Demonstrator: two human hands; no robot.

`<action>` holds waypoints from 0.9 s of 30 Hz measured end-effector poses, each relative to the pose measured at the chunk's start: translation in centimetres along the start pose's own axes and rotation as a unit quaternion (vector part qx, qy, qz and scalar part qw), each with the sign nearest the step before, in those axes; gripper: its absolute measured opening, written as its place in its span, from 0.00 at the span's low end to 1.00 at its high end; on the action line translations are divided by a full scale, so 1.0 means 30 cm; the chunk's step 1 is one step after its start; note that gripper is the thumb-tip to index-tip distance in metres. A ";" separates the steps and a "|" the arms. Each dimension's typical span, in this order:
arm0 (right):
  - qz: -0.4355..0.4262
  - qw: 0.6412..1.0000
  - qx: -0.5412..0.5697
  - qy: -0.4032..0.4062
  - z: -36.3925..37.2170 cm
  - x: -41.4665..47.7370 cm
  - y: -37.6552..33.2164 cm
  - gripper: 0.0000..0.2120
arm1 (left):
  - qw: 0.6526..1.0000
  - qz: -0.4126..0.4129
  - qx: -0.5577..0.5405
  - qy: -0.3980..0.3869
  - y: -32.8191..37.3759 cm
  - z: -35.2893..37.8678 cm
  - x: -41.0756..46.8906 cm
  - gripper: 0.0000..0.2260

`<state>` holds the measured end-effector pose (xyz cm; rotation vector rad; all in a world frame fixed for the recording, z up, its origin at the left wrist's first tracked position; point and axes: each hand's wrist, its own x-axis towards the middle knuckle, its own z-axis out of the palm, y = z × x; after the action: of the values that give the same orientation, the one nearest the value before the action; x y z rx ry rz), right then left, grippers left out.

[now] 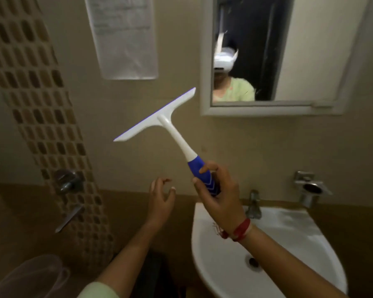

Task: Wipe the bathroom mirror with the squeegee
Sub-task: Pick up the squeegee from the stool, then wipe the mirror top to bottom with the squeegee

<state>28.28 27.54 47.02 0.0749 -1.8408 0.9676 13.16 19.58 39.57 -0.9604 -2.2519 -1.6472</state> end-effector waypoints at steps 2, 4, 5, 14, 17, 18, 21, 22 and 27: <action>-0.019 0.999 -0.008 0.025 -0.109 0.047 -0.055 0.11 | 0.999 0.047 0.008 0.007 0.110 0.031 0.055 0.10; -0.037 0.998 -0.029 0.047 -0.205 0.095 -0.096 0.15 | 0.996 0.087 0.020 0.025 0.199 0.056 0.107 0.10; -0.048 0.996 -0.044 0.060 -0.252 0.124 -0.116 0.17 | 0.994 0.104 0.019 0.033 0.244 0.066 0.134 0.10; -0.129 0.978 -0.083 0.145 -0.545 0.428 -0.233 0.18 | 0.969 0.235 0.020 0.071 0.550 0.104 0.439 0.13; -0.148 0.972 -0.087 0.161 -0.589 0.556 -0.263 0.21 | 0.955 0.275 0.036 0.106 0.628 0.092 0.576 0.15; -0.149 0.970 -0.090 0.167 -0.597 0.602 -0.271 0.22 | 0.950 0.283 0.049 0.120 0.652 0.089 0.626 0.16; -0.155 0.962 -0.110 0.195 -0.597 0.724 -0.280 0.20 | 0.952 0.265 0.061 0.143 0.720 0.074 0.759 0.21; -0.157 0.960 -0.108 0.205 -0.584 0.767 -0.279 0.18 | 0.953 0.260 0.055 0.145 0.741 0.071 0.802 0.22; -0.128 0.961 -0.036 0.242 -0.486 0.976 -0.266 0.13 | 0.958 0.259 0.025 0.122 0.802 0.088 0.955 0.23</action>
<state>28.55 42.02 77.41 0.0262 -1.3714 0.6642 5.99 37.18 71.90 -1.1394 -1.6856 -1.3770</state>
